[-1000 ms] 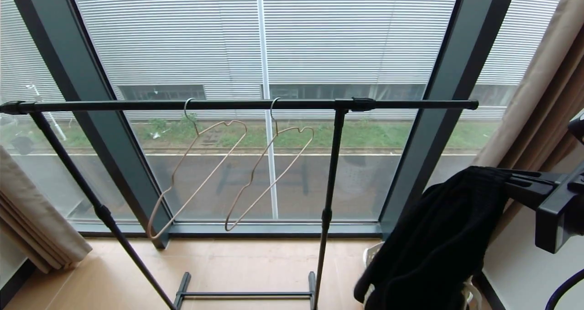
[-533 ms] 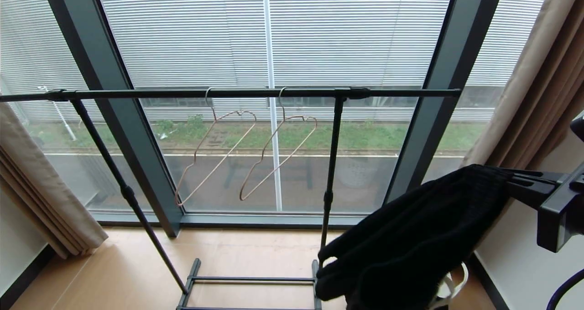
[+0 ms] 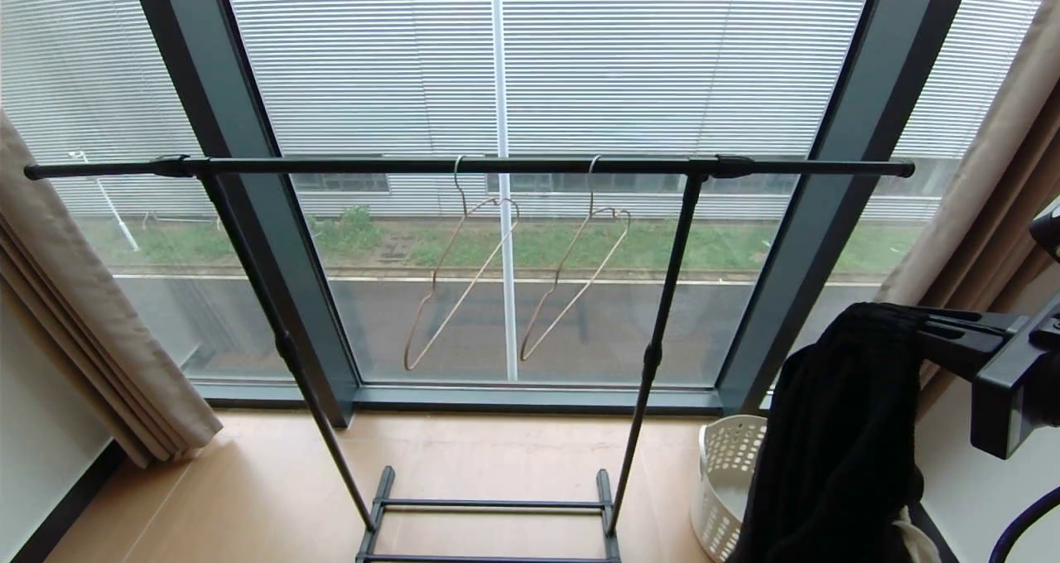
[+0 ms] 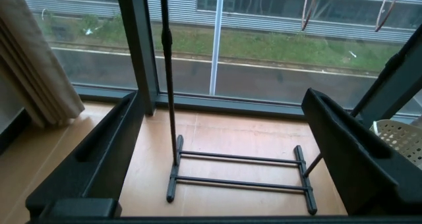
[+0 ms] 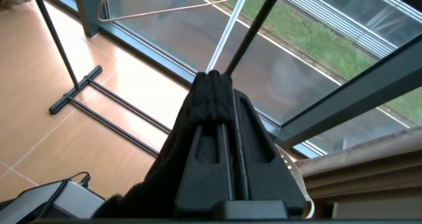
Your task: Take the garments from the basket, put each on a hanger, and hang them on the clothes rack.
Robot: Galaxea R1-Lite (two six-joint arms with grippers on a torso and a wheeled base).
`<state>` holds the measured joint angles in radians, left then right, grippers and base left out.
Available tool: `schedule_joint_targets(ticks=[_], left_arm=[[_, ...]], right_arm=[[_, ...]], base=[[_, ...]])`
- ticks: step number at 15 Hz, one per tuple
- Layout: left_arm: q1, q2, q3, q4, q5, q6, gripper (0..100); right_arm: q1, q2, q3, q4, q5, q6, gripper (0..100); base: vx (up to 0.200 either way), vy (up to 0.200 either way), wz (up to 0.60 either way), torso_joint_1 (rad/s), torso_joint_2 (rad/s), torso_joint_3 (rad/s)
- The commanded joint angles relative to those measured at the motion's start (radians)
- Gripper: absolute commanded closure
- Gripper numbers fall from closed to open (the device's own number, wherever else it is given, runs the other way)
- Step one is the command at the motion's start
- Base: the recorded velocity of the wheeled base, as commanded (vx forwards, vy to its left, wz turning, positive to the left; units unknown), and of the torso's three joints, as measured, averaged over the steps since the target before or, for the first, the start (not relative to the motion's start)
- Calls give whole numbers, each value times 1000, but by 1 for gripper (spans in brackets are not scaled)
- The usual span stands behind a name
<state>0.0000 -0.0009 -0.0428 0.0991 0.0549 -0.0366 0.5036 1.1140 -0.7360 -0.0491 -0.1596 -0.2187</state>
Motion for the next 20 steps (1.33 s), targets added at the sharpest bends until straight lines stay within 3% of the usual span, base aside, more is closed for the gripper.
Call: schedule_joint_targets(ticks=[1, 3, 9, 12, 16, 20], left_arm=[[0, 1, 0, 1, 0, 0, 0], [0, 1, 0, 1, 0, -2, 0], [0, 1, 0, 1, 0, -2, 0], [0, 1, 0, 1, 0, -2, 0], [0, 1, 1, 1, 0, 0, 0], [0, 1, 1, 1, 0, 1, 0]], right_arm=[[1, 0, 1, -1, 0, -1, 100], [1, 0, 1, -1, 0, -1, 100], [1, -13, 6, 3, 2, -2, 100], [3, -17, 26, 2, 2, -48, 100], [7, -45, 36, 9, 2, -65, 100], [7, -43, 55, 0, 2, -100, 100]], base=[[-200, 0, 0, -2, 2, 2], [-200, 0, 0, 5, 2, 2], [0, 200, 0, 1, 0, 2], [0, 0, 0, 0, 0, 0], [0, 0, -600, 0, 1, 1], [0, 0, 0, 0, 0, 0]])
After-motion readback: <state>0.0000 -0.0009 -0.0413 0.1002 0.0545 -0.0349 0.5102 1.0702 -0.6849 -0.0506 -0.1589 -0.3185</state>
